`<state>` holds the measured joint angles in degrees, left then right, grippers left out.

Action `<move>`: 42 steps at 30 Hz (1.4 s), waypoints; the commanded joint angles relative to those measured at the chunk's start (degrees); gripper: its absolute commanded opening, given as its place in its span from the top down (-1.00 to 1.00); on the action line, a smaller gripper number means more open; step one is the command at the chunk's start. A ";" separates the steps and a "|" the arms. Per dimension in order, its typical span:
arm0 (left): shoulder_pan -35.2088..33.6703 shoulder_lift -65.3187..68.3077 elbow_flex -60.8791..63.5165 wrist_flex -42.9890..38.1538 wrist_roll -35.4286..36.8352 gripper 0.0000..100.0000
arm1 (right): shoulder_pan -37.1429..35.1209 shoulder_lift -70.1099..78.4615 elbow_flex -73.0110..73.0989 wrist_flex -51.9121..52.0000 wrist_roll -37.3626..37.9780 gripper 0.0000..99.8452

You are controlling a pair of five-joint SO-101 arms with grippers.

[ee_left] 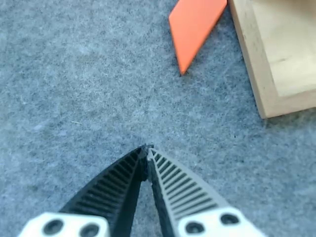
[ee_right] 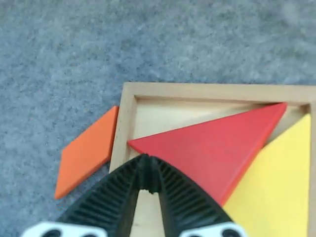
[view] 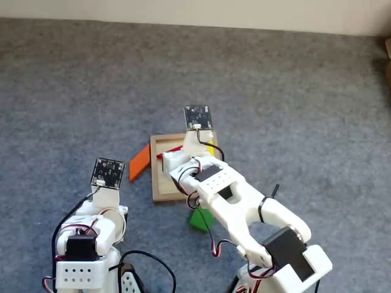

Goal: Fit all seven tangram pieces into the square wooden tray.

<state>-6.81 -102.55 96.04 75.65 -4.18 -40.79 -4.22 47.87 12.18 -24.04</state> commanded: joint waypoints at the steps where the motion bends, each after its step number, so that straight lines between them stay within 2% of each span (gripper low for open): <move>1: -0.66 -1.54 1.19 0.35 0.18 0.99 | -0.22 1.89 -3.56 0.31 0.97 0.99; 9: -0.66 -1.54 1.19 0.35 0.18 0.99 | 0.92 5.58 -5.23 -3.47 0.97 0.99; 23: -0.66 -1.54 1.19 0.35 0.18 0.99 | 2.07 -6.90 -0.48 -6.46 1.23 0.99; 29: -0.66 -1.54 1.19 0.35 0.18 0.99 | 7.87 -11.82 3.56 -6.20 1.41 0.99; 34: -0.66 -1.54 1.19 0.35 0.18 0.99 | 12.26 -9.71 3.74 -6.11 1.41 0.99; 42: -0.66 -1.54 1.19 0.35 0.18 0.99 | 12.26 -2.95 3.21 -6.11 1.49 0.99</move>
<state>-6.81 -102.55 96.04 75.65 -4.18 -29.27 -7.30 52.00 6.90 -24.04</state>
